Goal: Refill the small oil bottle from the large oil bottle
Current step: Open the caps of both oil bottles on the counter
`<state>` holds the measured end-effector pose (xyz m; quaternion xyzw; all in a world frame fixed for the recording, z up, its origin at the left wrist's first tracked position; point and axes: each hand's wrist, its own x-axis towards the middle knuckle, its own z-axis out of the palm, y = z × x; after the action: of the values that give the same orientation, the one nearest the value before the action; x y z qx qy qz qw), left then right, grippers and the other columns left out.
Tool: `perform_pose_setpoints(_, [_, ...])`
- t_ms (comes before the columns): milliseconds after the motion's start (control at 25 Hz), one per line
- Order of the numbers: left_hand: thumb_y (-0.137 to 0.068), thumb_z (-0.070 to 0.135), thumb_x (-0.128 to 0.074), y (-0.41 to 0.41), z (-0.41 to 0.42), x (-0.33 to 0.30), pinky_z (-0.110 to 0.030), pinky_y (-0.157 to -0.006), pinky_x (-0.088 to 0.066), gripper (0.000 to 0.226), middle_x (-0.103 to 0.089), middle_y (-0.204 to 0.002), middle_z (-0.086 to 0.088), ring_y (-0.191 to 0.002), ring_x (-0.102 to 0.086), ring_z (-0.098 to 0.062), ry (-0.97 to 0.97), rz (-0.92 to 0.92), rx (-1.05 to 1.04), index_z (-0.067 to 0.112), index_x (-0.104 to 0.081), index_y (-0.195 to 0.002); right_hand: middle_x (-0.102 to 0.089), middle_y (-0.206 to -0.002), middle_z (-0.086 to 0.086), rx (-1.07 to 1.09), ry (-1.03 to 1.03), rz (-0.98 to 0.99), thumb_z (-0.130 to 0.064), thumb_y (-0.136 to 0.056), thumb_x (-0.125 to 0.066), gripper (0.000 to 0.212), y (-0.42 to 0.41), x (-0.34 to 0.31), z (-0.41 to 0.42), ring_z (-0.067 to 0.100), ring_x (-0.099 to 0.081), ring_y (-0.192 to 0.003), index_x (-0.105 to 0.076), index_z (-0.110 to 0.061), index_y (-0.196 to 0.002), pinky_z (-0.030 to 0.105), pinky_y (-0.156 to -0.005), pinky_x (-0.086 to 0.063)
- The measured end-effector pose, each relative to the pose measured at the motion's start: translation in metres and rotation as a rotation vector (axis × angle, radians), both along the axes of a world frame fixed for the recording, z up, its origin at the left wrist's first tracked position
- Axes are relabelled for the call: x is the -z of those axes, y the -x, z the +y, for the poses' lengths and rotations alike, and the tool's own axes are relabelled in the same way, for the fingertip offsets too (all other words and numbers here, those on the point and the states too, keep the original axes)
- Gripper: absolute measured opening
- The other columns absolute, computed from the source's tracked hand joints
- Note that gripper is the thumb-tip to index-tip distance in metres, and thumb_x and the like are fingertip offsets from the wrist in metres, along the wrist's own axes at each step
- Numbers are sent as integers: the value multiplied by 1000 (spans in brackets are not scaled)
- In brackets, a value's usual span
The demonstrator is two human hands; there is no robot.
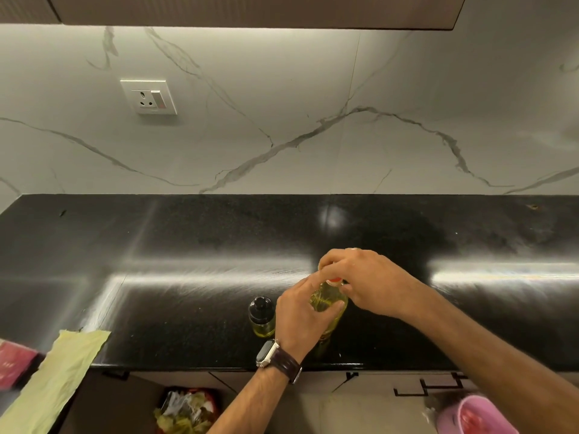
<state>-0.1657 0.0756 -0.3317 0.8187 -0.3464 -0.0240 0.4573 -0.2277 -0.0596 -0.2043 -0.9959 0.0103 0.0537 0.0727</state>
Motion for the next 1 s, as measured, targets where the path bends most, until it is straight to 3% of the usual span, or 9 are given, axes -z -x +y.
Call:
perform_pose_setpoints(120, [-78, 67, -69, 1, 1, -1, -22, -96, -56, 68, -74, -122, 13, -106, -63, 7, 7, 12, 4, 32, -63, -136, -54, -144, -11, 93, 26, 46, -56, -83, -79, 81, 0, -1, 2, 14, -57, -129, -39, -43, -152, 38, -105, -52])
perform_pose_setpoints(240, [-79, 58, -78, 2, 2, 0, -26, -98, -57, 61, -73, -122, 16, -108, -66, 5, 2, 47, 13, 35, -64, -134, -71, -112, -5, 242, 164, -4, -84, -80, -56, 76, -6, -2, 3, 14, -68, -100, -62, -30, -133, 31, -87, -57])
perform_pose_setpoints(320, [-79, 54, -81, 2, 3, 0, -26, -100, -57, 61, -73, -124, 16, -109, -63, 8, -2, 46, 3, 36, -64, -135, -72, -101, -4, 250, 182, -1, -78, -89, -52, 64, -8, 0, 5, 11, -68, -90, -70, -24, -118, 30, -86, -59])
perform_pose_setpoints(440, [-81, 51, -82, 3, 4, -3, -27, -100, -57, 63, -72, -126, 15, -111, -63, 6, 11, 66, 16, 36, -61, -138, -70, -109, -5, 183, 41, -19, -56, -94, -65, 42, -4, -1, 0, 8, -65, -96, -70, -27, -124, 28, -91, -57])
perform_pose_setpoints(560, [-82, 49, -82, 2, 6, -2, -32, -99, -58, 63, -71, -127, 14, -113, -65, 2, 27, 101, 32, 35, -61, -139, -69, -111, -9, 212, -174, -108, -43, -88, -78, 41, 6, -2, -18, 5, -64, -96, -70, -33, -127, 27, -90, -57])
perform_pose_setpoints(720, [-80, 48, -83, 0, 5, 3, -36, -99, -59, 66, -70, -130, 13, -117, -65, -1, 40, 136, 40, 34, -60, -141, -74, -106, -8, 505, -176, -156, -42, -80, -86, 47, 30, 34, -71, 9, -68, -94, -71, -32, -124, 35, -89, -58])
perform_pose_setpoints(840, [-78, 58, -78, -1, 6, 4, -36, -98, -60, 70, -70, -128, 17, -116, -66, 1, 71, 149, 37, 39, -56, -141, -76, -100, -1, 790, -142, 42, -45, -78, -87, 42, 55, 86, -106, 18, -71, -95, -75, -25, -113, 41, -89, -60])
perform_pose_setpoints(1000, [-76, 63, -75, -2, 5, 9, -37, -99, -59, 70, -70, -128, 18, -117, -65, 2, 87, 166, 47, 39, -59, -139, -72, -95, 1, 1017, -185, 239, -43, -78, -88, 41, 95, 153, -127, 19, -69, -93, -74, -19, -107, 41, -88, -61])
